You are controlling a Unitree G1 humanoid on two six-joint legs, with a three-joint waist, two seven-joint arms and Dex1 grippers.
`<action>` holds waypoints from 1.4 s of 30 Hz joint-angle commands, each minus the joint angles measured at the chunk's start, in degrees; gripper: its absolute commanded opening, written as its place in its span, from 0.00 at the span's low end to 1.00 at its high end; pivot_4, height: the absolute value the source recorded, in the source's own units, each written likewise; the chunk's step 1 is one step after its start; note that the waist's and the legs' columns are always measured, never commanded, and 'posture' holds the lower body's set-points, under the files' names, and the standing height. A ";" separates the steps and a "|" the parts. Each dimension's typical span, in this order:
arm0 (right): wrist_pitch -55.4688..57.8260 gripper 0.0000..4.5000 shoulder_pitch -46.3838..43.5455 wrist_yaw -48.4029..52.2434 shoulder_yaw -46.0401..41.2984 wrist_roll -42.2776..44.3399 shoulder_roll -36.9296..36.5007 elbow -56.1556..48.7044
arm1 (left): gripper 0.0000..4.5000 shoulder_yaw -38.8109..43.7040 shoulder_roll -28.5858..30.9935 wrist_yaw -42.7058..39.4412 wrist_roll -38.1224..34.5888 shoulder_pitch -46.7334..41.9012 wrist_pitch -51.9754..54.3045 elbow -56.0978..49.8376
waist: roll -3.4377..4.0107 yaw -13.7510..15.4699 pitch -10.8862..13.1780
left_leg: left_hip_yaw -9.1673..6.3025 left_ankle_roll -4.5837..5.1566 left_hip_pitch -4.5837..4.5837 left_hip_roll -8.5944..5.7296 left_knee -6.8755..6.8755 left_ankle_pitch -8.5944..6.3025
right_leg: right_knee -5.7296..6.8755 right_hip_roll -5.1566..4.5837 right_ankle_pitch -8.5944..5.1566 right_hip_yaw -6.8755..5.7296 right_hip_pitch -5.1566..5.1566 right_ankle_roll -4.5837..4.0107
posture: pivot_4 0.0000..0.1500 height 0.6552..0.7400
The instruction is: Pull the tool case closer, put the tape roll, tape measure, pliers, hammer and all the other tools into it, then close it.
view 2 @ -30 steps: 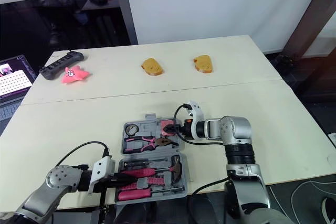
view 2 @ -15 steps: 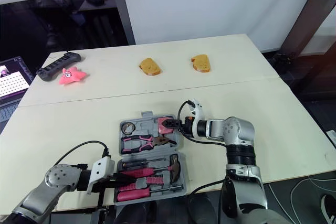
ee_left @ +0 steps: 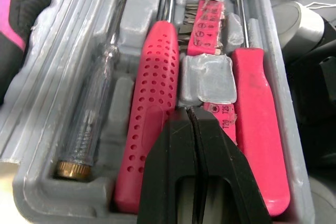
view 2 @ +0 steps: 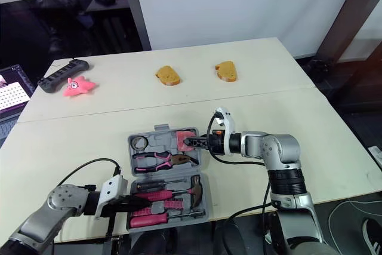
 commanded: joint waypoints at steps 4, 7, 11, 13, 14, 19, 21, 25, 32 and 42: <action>-1.56 0.99 -0.56 2.08 0.21 2.79 -0.55 -2.48 | 0.00 7.26 2.12 2.02 -3.63 1.87 5.73 -2.95 | -0.15 0.17 0.14 | -0.01 -0.01 -0.04 0.01 -0.09 0.01 | 0.00 0.00 0.01 0.00 -0.08 -0.03 | 1.00 1.00; -1.80 0.99 -0.49 2.36 0.37 2.80 -0.83 -2.51 | 0.00 8.99 1.49 2.47 -5.53 2.19 8.25 -4.73 | -0.22 0.13 0.18 | 0.03 -0.01 -0.06 -0.01 -0.09 0.01 | -0.03 -0.04 0.01 0.03 -0.09 -0.03 | 1.00 1.00; -1.97 0.99 -0.11 2.75 0.66 3.27 -1.22 -3.36 | 0.00 10.83 1.40 2.41 -7.30 3.06 10.43 -6.58 | -0.25 0.15 0.20 | 0.04 -0.01 -0.17 -0.01 -0.09 0.00 | -0.07 -0.09 0.01 0.03 -0.17 -0.02 | 1.00 1.00; -1.99 0.99 0.03 3.04 0.76 3.68 -1.47 -4.11 | 0.00 12.72 1.82 1.67 -9.30 3.83 11.82 -7.52 | -0.25 0.13 0.20 | 0.04 -0.01 -0.31 -0.01 -0.09 0.01 | -0.07 -0.09 0.01 0.03 -0.30 -0.02 | 1.00 1.00; -1.94 0.99 0.21 3.25 0.89 3.98 -1.75 -4.85 | 0.00 14.21 2.28 0.92 -10.79 4.54 12.65 -7.89 | -0.25 0.13 0.20 | 0.04 -0.02 -0.36 -0.01 -0.09 0.01 | -0.07 -0.08 0.01 0.03 -0.36 -0.02 | 1.00 1.00; -0.82 0.99 1.90 4.16 1.06 6.70 -4.16 -11.97 | 0.00 23.47 5.99 -3.56 -17.63 9.03 17.81 -7.40 | -0.26 0.17 0.21 | -0.01 -0.03 -0.72 0.01 -0.07 0.01 | -0.06 -0.08 0.02 -0.01 -0.67 -0.03 | 1.00 1.00; 1.09 0.99 3.83 5.42 0.41 10.38 -7.51 -20.55 | 0.00 26.65 8.51 -6.50 -16.66 12.33 16.58 -5.50 | -0.24 0.25 0.24 | 0.00 -0.03 -0.78 0.00 -0.06 0.02 | -0.07 -0.10 0.02 -0.01 -0.73 -0.03 | 1.00 1.00; 6.03 0.99 8.14 6.29 -3.30 20.87 -14.65 -36.72 | 0.00 29.92 10.63 -9.57 -16.22 15.52 15.50 -4.74 | -0.26 0.39 0.29 | 0.01 -0.02 -0.89 0.00 -0.07 0.01 | -0.20 -0.14 0.00 -0.03 -0.77 -0.01 | 1.00 1.00; 3.20 0.99 19.93 2.59 -20.31 42.17 -29.95 -48.40 | 0.00 32.57 10.92 -11.85 -16.98 17.39 15.82 -7.88 | -0.72 1.86 0.57 | 0.04 -0.02 -0.80 0.05 0.11 0.01 | -0.42 -0.20 -0.01 -0.15 -0.43 -0.02 | 1.00 1.00; -27.15 0.99 45.42 20.46 -31.50 8.11 -38.94 -41.69 | 0.00 36.73 10.67 -11.45 -19.33 15.06 17.08 -11.05 | -0.96 2.16 0.56 | 0.32 -0.02 -0.81 0.01 0.26 0.01 | -0.72 -0.12 0.10 -0.22 -0.20 -0.04 | 1.00 1.00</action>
